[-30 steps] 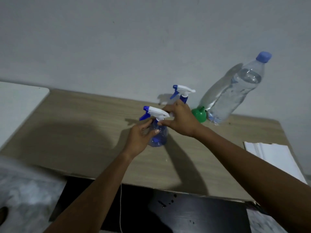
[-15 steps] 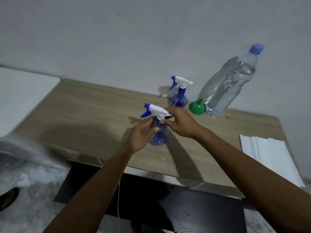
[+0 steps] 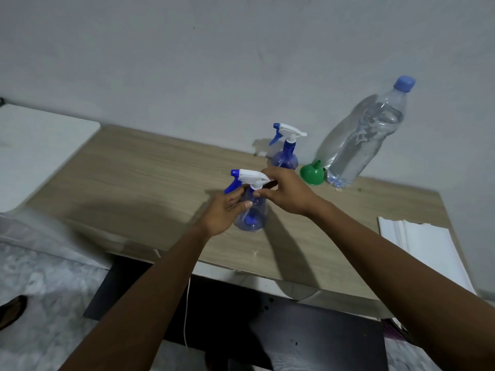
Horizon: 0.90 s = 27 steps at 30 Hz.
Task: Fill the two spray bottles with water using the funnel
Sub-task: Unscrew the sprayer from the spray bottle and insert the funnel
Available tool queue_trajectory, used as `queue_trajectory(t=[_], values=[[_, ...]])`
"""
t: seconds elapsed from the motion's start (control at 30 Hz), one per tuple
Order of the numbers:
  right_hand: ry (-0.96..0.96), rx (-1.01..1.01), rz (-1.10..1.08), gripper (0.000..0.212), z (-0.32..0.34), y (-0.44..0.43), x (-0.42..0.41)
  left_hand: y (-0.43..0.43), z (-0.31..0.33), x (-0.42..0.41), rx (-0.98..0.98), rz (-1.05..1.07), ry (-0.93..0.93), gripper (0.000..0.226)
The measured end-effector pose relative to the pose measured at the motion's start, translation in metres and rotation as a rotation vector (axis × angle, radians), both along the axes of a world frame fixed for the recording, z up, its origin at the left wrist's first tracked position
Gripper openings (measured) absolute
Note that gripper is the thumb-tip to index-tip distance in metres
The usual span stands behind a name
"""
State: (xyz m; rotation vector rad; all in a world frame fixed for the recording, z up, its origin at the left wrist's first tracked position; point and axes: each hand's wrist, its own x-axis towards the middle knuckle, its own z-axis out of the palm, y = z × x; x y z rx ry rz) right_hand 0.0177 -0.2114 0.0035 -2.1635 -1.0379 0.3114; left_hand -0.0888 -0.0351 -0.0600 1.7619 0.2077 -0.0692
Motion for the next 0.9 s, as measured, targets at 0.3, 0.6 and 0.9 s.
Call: queue_trajectory(t=[0.3,0.6,0.9], values=[[-0.086,-0.052,-0.063,0.037,0.006,0.008,-0.002,0.003,0.001,0.001,0.029,-0.034,0.034,0.056],[-0.03,-0.086,-0.028,0.025,0.002,0.004,0.001,0.002,-0.001,0.003,0.006,-0.002,0.047,0.048],[0.041,-0.032,-0.008,0.035,0.008,-0.009,0.0,0.004,0.002,0.002,0.051,-0.059,0.038,0.057]])
